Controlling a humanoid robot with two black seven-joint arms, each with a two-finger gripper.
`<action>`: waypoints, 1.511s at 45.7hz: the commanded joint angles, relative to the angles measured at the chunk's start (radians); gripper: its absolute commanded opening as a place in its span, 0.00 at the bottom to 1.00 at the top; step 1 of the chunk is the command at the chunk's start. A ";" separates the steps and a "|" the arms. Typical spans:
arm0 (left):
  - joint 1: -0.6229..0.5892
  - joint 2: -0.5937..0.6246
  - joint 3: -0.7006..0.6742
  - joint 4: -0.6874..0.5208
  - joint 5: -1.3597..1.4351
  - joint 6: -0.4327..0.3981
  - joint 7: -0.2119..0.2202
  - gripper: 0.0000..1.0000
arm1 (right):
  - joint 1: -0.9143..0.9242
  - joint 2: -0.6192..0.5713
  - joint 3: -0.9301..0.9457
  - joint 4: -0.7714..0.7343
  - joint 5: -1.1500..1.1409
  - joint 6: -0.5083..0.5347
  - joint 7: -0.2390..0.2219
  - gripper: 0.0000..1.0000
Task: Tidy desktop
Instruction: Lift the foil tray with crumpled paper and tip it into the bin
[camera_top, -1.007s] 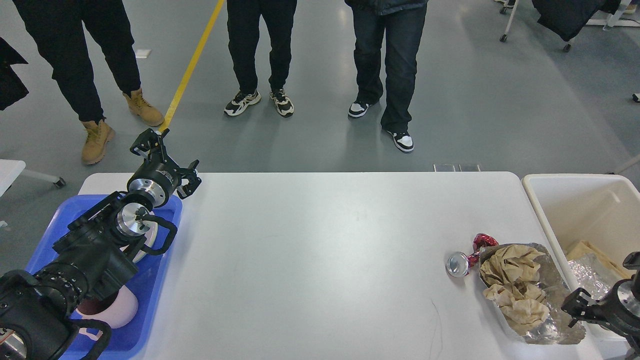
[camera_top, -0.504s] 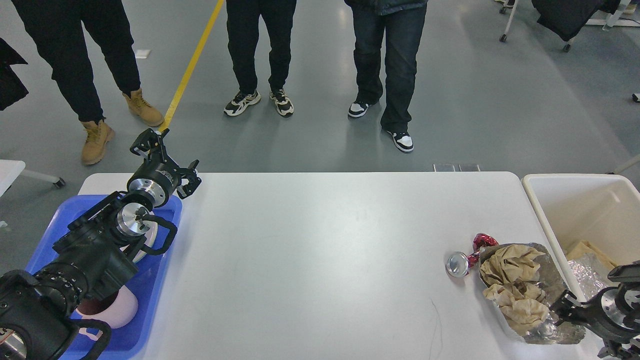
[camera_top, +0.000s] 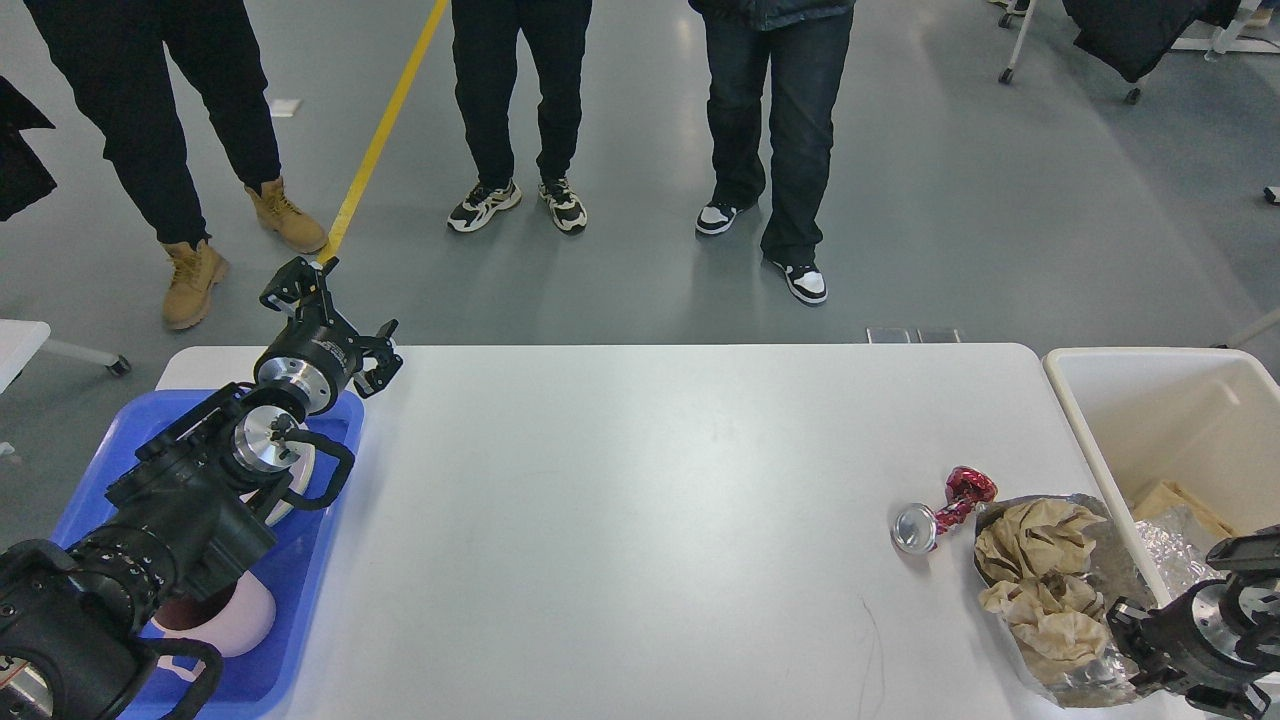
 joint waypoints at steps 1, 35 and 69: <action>0.000 0.000 0.000 0.000 0.000 0.000 0.000 0.97 | 0.005 0.003 0.006 0.001 0.000 -0.001 0.000 0.00; 0.000 0.000 -0.001 0.000 0.000 0.000 0.000 0.97 | 0.160 -0.162 0.021 0.068 -0.009 -0.006 0.006 0.00; 0.000 0.000 0.000 0.000 0.000 0.000 0.000 0.97 | 0.769 -0.256 0.004 0.078 -0.020 0.381 -0.003 0.00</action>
